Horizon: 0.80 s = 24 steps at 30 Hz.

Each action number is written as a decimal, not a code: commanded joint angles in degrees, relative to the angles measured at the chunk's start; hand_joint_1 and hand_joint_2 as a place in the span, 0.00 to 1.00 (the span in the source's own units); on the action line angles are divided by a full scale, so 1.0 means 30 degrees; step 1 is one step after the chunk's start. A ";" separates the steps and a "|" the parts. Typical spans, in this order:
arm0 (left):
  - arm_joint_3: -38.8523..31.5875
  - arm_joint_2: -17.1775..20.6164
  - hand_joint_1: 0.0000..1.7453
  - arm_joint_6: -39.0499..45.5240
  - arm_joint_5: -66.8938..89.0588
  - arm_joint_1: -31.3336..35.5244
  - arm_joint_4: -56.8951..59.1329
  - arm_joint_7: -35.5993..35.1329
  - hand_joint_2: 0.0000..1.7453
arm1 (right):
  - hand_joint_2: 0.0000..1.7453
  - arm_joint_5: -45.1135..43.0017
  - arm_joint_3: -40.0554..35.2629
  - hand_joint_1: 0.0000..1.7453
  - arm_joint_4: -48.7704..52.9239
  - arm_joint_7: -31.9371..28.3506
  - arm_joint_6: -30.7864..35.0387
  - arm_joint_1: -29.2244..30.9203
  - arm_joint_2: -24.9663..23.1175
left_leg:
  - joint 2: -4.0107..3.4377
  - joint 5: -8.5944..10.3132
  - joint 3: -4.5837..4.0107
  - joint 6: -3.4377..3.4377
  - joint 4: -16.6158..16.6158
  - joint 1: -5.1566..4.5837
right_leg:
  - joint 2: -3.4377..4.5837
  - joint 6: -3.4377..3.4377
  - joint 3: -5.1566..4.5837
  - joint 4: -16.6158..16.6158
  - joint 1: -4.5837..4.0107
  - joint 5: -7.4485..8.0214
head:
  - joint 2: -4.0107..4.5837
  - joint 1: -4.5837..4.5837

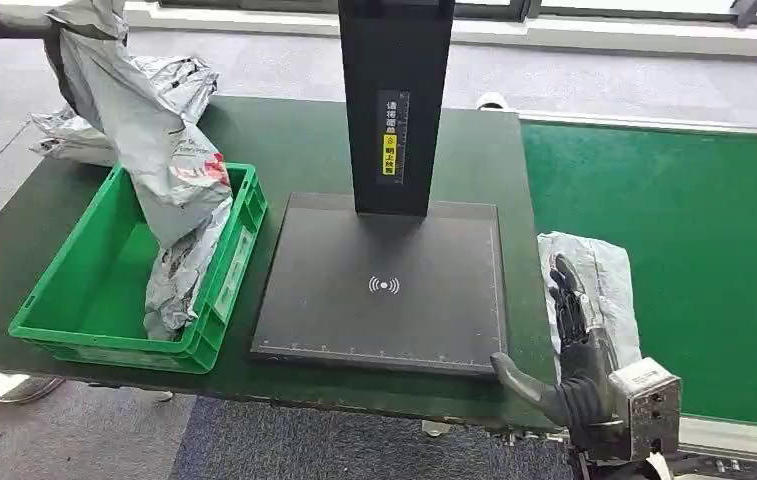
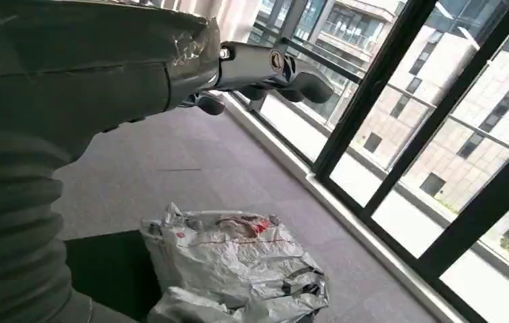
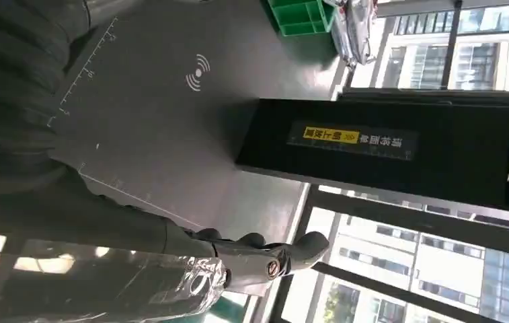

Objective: Moved the parcel from conveyor to table for the left to box.

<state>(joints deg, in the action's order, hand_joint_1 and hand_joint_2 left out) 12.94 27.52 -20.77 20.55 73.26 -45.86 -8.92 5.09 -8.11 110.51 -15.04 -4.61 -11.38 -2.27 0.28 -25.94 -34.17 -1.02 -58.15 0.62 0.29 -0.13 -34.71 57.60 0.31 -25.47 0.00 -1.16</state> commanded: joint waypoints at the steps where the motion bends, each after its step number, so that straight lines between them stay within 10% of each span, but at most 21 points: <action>1: 0.5987 0.3104 0.00 -0.4760 0.2242 0.2833 0.1031 0.0438 1.00 | 1.00 0.0068 0.1175 0.00 -0.0683 0.0109 -0.0533 0.0430 -0.0343 | -0.0052 -0.0031 0.0009 0.0007 -0.0024 0.0028 | 0.0035 0.0001 0.0007 0.0004 -0.0031 -0.0007 | 0.0000 0.0000; 2: 0.6672 0.3667 0.00 -0.4919 0.2700 0.2889 0.1052 0.0870 0.00 | 1.00 0.0063 0.1194 0.00 -0.0792 0.0102 -0.0607 0.0523 -0.0407 | -0.0085 -0.0027 -0.0003 0.0001 -0.0024 0.0018 | 0.0073 -0.0003 -0.0024 0.0016 -0.0021 0.0003 | -0.0007 0.0000; 9: 1.0371 0.6773 0.00 -0.8118 0.3779 0.3273 -0.0055 0.3632 0.00 | 1.00 0.0030 0.1026 0.00 -0.1369 0.0195 -0.1213 0.0991 -0.0406 | -0.0113 -0.0032 0.0014 -0.0033 0.0003 0.0020 | 0.0109 -0.0017 -0.0027 0.0011 -0.0032 -0.0003 | -0.0007 -0.0007; 24: 1.0960 0.7863 0.00 -0.8837 0.2637 0.2394 -0.1700 0.4245 0.00 | 1.00 -0.0196 0.1227 0.00 -0.1258 0.0243 -0.1515 0.0773 -0.0319 | -0.0056 -0.0031 0.0039 -0.0034 0.0018 0.0021 | 0.0055 -0.0031 0.0023 -0.0006 -0.0034 -0.0025 | 0.0000 0.0000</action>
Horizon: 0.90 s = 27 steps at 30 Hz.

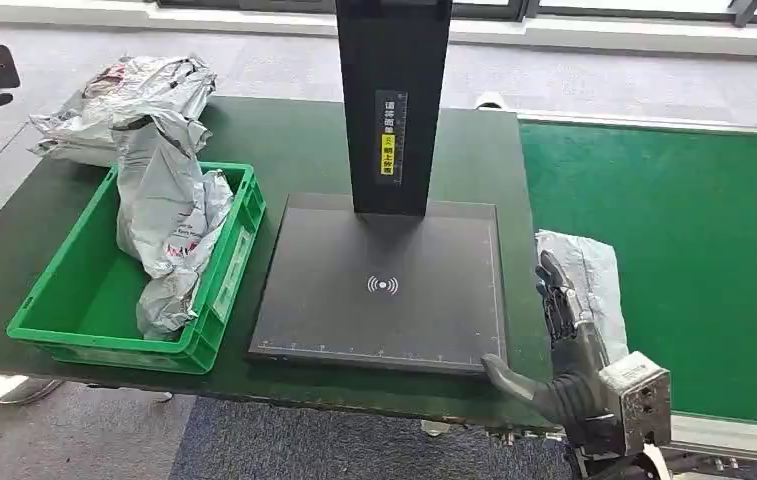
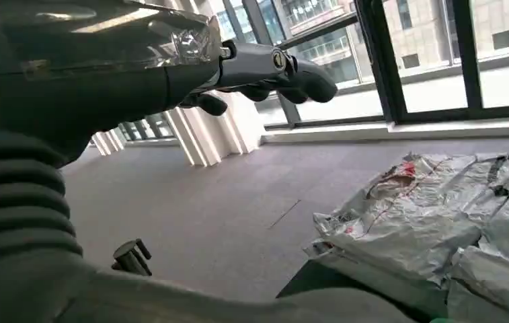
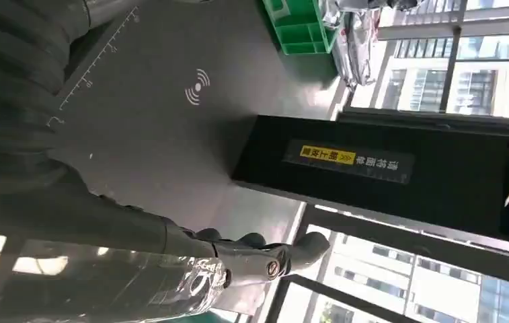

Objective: Moved the parcel from conveyor to table for the left to box.

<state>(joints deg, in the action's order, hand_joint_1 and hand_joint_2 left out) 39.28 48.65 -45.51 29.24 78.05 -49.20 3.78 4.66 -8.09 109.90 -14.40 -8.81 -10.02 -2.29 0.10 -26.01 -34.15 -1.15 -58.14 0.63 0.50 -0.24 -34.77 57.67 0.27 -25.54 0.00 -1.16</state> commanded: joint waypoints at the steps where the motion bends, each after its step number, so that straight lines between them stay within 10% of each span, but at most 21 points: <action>1: 0.2181 0.0817 0.00 -0.0589 -0.0262 0.0798 -0.0585 0.0011 0.00 | 1.00 -0.0050 0.1219 0.00 -0.1054 0.0031 -0.0116 0.0320 -0.0311 | 0.0006 -0.0008 0.0072 0.0017 0.0038 0.0009 | -0.0023 0.0012 0.0084 -0.0046 -0.0013 -0.0009 | 0.0000 0.0000; 11: 0.2181 0.0817 0.00 -0.0589 -0.0262 0.0798 -0.0585 0.0011 0.00 | 1.00 -0.0050 0.1219 0.00 -0.1054 0.0031 -0.0116 0.0320 -0.0311 | 0.0023 0.0000 0.0048 0.0012 0.0024 0.0014 | -0.0038 0.0007 0.0065 -0.0035 -0.0019 -0.0003 | 0.0000 0.0000; 17: -0.7827 -0.6205 0.00 0.5922 -0.9288 -0.4347 -0.1876 -0.1201 0.00 | 1.00 0.2115 0.2510 0.00 -0.1253 0.1504 0.1300 0.0836 -0.0076 | 0.0228 0.0055 0.0067 0.0023 0.0053 0.0003 | -0.0246 0.0021 0.0124 -0.0078 -0.0010 -0.0015 | 0.0000 0.0000; 18: -1.0104 -0.7342 0.00 0.7155 -1.1457 -0.7567 -0.5113 -0.1478 1.00 | 1.00 0.3833 0.2988 0.00 -0.2065 0.2458 0.2069 0.1911 0.0090 | 0.0212 0.0050 0.0066 0.0020 0.0051 -0.0019 | -0.0224 0.0021 0.0111 -0.0063 0.0010 -0.0008 | 0.0000 0.0007; 21: -1.2227 -0.9670 0.00 0.9186 -1.3184 -1.4404 -1.1840 -0.0699 1.00 | 1.00 0.7170 0.4020 0.00 -0.5407 0.4653 0.3452 0.5594 0.1381 | 0.0395 0.0144 0.0195 0.0072 0.0198 -0.0054 | -0.0417 0.0052 0.0320 -0.0225 0.0051 0.0044 | -0.0007 -0.0007; 27: -1.2051 -1.2587 0.00 0.9675 -1.4782 -1.9477 -1.5473 0.0681 1.00 | 1.00 0.9851 0.4901 0.00 -1.0564 0.6970 0.3095 0.9779 0.3793 | -0.0180 0.0005 0.0250 0.0105 0.0070 -0.0168 | 0.0164 0.0137 0.0181 -0.0095 0.0210 0.0089 | 0.0000 0.0022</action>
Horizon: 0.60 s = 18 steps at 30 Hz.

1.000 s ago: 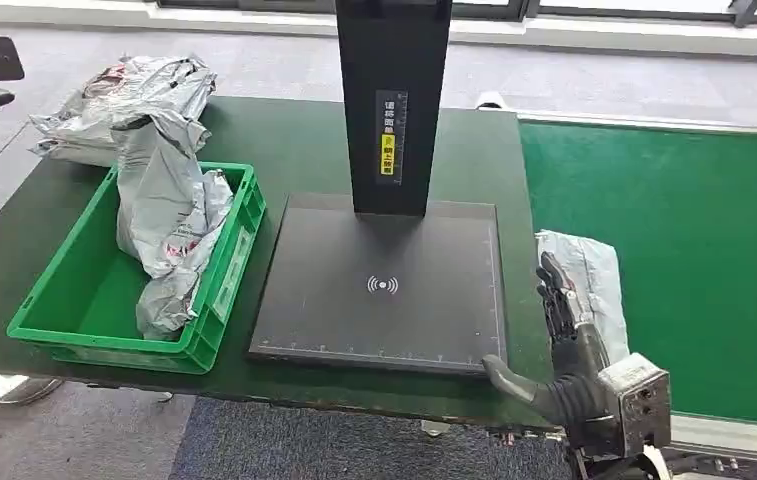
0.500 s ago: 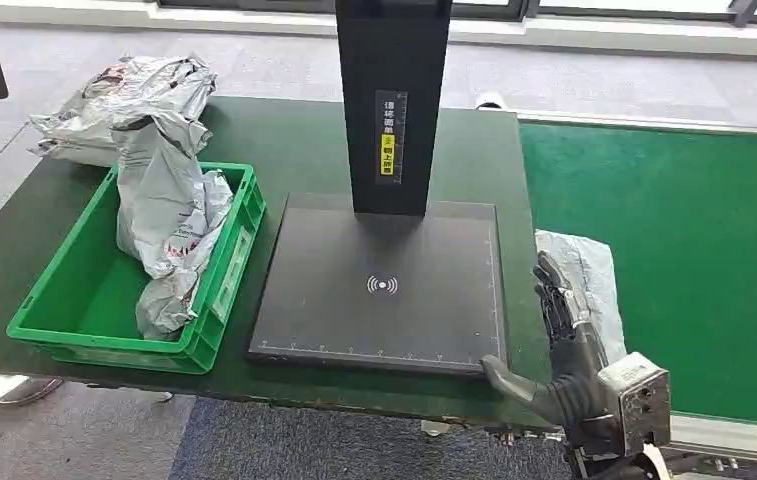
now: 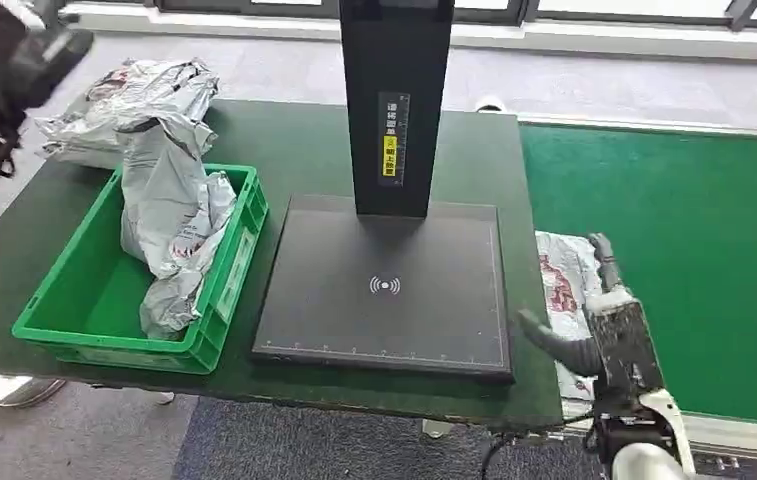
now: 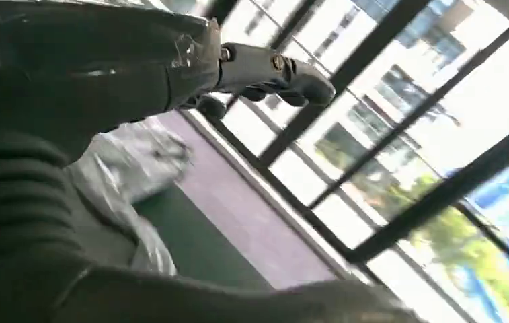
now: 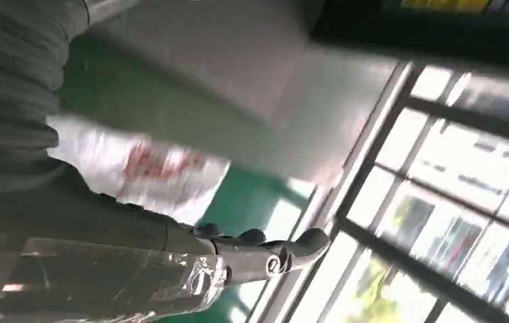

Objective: Moved the parcel from conveyor to table for the left to box.

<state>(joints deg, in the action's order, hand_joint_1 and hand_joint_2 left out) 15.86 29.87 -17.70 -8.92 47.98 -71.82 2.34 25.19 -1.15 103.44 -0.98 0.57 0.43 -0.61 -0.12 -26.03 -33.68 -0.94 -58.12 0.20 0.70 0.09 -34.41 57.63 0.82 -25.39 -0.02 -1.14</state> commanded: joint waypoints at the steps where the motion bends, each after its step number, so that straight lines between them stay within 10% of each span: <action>1: -0.3673 -0.6809 0.00 0.0225 -0.2395 -1.0265 -0.8166 0.1444 1.00 | 1.00 0.3611 0.2837 0.00 -1.0043 0.2847 -0.0189 0.7424 0.3747 | -0.0226 0.0005 0.0143 0.0063 0.0123 -0.0042 | 0.0213 0.0037 0.0093 -0.0146 0.0041 0.0099 | 0.0000 0.0015; 7: -0.2184 -0.8100 0.00 0.0149 -0.2435 -1.2089 -0.8359 0.1802 1.00 | 1.00 0.5728 0.1970 0.00 -1.6866 0.3182 -0.0709 1.0498 0.5999 | -0.0160 -0.0035 0.0054 0.0124 0.0029 -0.0059 | 0.0157 0.0097 0.0032 -0.0094 0.0054 0.0058 | 0.0000 0.0015; 18: -0.2182 -0.8489 0.00 -0.1197 -0.2529 -1.3148 -0.7247 0.2063 1.00 | 1.00 0.5731 0.0429 0.00 -2.2544 0.3021 -0.2151 1.2223 0.4960 | -0.0027 -0.0038 0.0004 0.0133 0.0030 -0.0030 | 0.0033 0.0092 0.0026 -0.0084 0.0012 0.0028 | 0.0007 0.0015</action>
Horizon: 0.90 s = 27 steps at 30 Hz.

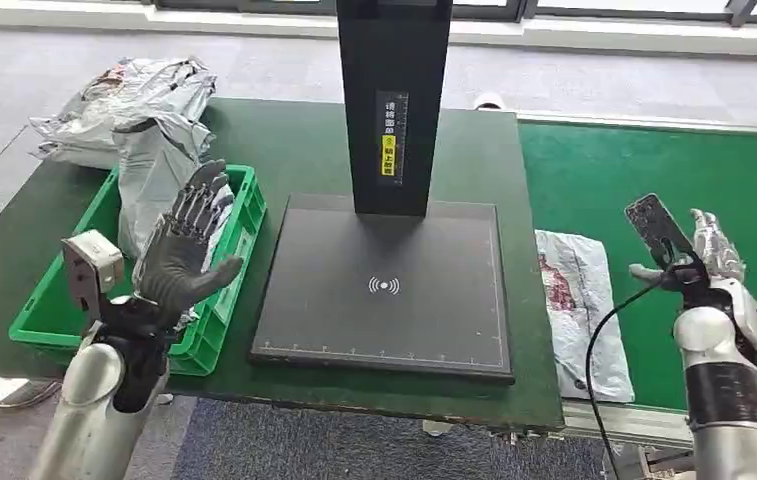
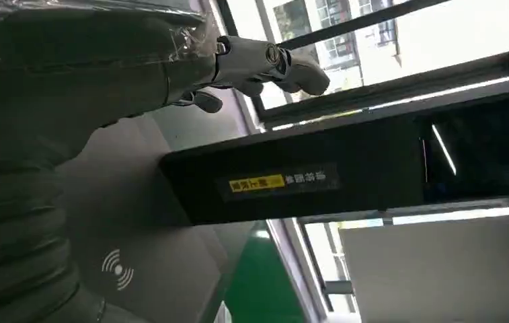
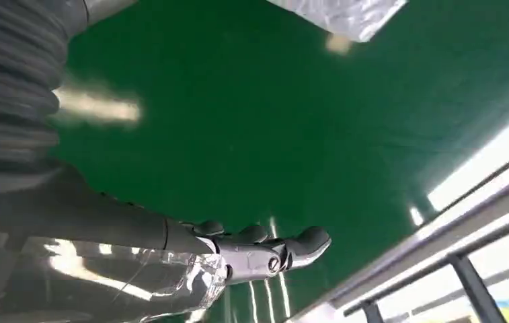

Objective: Moved the parcel from conveyor to table for the left to box.

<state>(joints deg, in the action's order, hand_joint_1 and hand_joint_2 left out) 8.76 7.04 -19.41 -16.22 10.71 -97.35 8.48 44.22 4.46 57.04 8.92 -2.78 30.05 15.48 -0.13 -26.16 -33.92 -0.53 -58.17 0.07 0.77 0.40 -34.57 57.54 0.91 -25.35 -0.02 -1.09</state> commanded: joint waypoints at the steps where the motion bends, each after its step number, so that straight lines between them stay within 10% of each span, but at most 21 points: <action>1: 0.0187 -0.0879 0.00 -0.0654 -0.0100 -0.0754 0.1280 0.0040 1.00 | 1.00 -0.0603 -0.1477 0.00 -0.7130 -0.0297 -0.0976 0.2312 -0.0472 | -0.0017 0.0002 0.0054 -0.0005 0.0030 0.0025 | -0.0012 -0.0014 0.0051 -0.0032 -0.0024 0.0004 | 0.0000 0.0000; 12: -0.0051 -0.1209 0.00 -0.1959 -0.0141 -0.0334 0.2331 0.0490 1.00 | 1.00 -0.3831 -0.2381 0.00 -1.1203 -0.3015 -0.8495 0.2954 -0.0927 | 0.0095 0.0020 0.0018 -0.0018 0.0030 0.0039 | -0.0124 -0.0019 0.0049 -0.0023 -0.0033 -0.0007 | 0.0007 0.0000; 27: -0.1394 -0.1614 0.00 -0.1270 -0.1257 -0.1618 0.2000 -0.0374 1.00 | 1.00 -0.3943 -0.3320 0.00 -1.1196 -0.2031 -0.6909 0.3755 -0.1541 | 0.0087 0.0017 -0.0010 -0.0015 0.0022 0.0034 | -0.0120 -0.0016 0.0026 -0.0011 -0.0028 -0.0012 | 0.0007 0.0000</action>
<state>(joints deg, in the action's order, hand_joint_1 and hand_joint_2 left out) 8.15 3.76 -24.28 -17.95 6.34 -94.16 9.64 32.20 -0.96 28.28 1.42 -25.68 37.29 12.00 0.29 -26.09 -34.07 -0.57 -58.17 0.18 0.28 0.37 -34.55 57.56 0.83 -25.41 0.00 -1.09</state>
